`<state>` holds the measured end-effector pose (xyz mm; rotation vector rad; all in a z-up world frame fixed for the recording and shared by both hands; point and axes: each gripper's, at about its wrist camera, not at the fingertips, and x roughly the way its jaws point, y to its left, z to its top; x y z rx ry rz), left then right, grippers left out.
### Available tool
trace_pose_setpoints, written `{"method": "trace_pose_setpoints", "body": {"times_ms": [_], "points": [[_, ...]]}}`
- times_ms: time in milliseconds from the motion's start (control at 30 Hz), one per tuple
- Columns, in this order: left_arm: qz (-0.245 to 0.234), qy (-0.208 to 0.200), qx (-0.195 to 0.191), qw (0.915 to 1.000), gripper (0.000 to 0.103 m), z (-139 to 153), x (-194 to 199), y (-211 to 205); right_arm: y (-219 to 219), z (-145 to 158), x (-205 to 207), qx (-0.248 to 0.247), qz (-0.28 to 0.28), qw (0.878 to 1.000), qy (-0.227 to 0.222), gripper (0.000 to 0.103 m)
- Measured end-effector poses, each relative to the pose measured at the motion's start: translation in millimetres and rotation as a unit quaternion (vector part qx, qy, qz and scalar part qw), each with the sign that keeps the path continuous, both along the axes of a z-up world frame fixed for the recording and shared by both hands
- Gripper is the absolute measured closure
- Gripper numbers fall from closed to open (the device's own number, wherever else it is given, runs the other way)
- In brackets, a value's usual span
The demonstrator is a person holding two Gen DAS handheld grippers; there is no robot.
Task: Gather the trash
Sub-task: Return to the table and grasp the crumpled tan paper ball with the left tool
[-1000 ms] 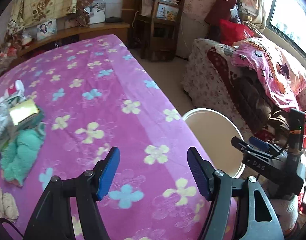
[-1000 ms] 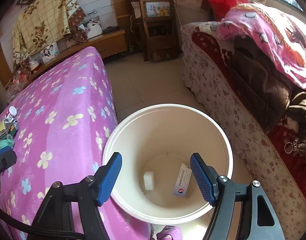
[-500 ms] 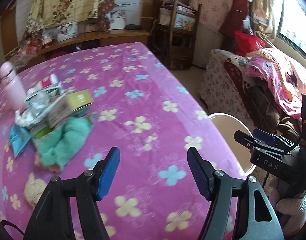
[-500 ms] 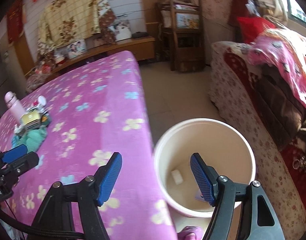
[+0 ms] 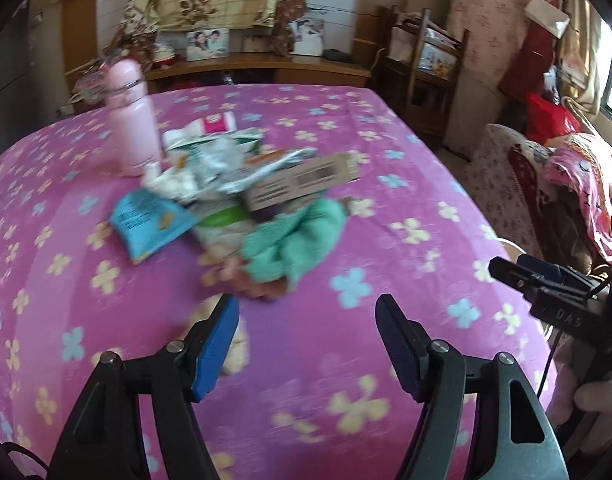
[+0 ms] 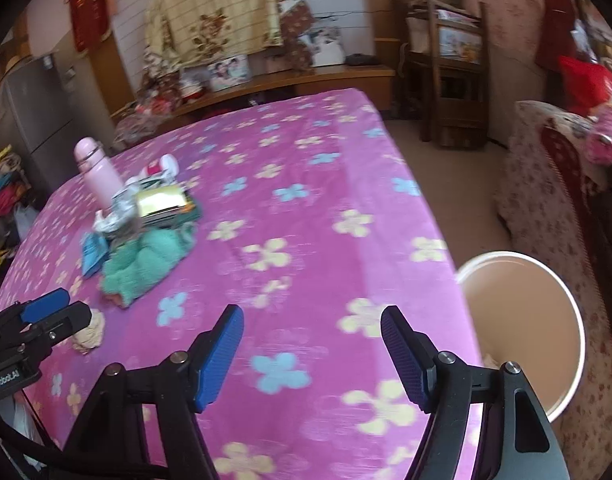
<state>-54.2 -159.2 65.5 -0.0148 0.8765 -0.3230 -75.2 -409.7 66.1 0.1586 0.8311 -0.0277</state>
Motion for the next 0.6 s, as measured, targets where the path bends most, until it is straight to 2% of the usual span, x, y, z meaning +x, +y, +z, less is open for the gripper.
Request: {"method": "trace_pose_setpoints", "body": {"times_ms": [133,300,600], "points": [[0.015,0.01,0.003,0.9998,0.03,-10,2,28,22,-3,8,-0.002,0.023,1.0,0.005,0.029],[0.028,0.027,-0.013,0.9992,0.03,-26,7,52,40,-5,14,-0.002,0.041,0.999,0.013,0.029],[0.033,0.039,-0.005,0.9987,0.03,-43,22,57,58,-1,29,0.01,0.066,0.998,0.009,0.029]]}}
